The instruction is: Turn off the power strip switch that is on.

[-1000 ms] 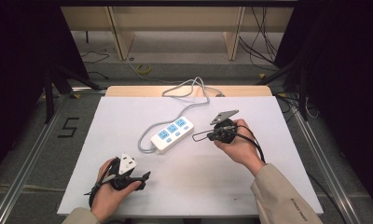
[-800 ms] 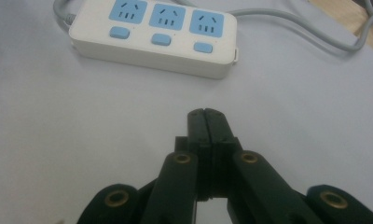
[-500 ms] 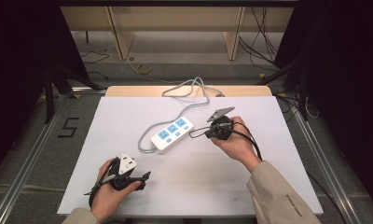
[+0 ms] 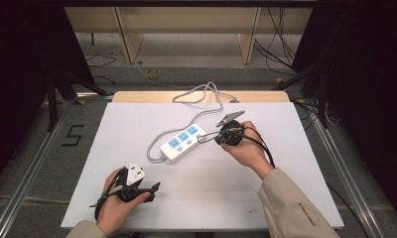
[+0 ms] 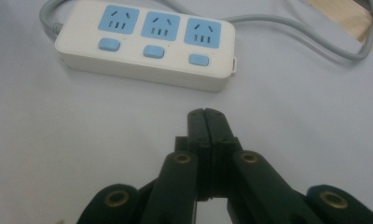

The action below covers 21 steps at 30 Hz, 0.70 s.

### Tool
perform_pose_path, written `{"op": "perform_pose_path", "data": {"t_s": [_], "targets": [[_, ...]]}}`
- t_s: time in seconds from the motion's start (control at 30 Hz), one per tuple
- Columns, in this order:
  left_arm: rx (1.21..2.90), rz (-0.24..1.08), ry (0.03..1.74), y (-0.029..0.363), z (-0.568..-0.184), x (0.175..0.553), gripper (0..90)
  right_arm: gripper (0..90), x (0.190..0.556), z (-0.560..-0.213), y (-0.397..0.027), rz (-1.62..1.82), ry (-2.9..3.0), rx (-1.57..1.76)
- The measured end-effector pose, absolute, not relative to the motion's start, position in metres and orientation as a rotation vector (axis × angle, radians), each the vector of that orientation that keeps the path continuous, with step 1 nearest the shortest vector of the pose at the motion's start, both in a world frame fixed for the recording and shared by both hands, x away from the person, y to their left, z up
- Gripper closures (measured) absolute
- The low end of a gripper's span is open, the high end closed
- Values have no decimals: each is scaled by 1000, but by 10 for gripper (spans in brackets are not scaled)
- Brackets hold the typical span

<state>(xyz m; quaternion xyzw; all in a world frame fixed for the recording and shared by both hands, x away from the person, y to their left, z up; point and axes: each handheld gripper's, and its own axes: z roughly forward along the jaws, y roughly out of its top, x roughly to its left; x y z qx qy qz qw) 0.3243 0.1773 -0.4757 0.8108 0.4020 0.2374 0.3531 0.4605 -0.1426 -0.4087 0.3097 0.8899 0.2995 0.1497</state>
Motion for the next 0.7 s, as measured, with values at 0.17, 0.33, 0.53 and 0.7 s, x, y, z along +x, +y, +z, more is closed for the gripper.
{"op": "perform_pose_path", "data": {"t_s": [0.17, 0.33, 0.53, 0.7], "targets": [[2096, 614, 1041, 177, -476, 324, 222, 900, 465, -410, -140, 857, 2558, 897], [2096, 615, 1040, 178, -476, 324, 222, 900, 470, -412, -137, 852, 2558, 910], [2096, 614, 1040, 178, -475, 324, 223, 900, 473, -412, -135, 845, 2564, 907], [2096, 615, 1040, 178, -475, 324, 223, 900, 477, -412, -133, 845, 2562, 908]]}}
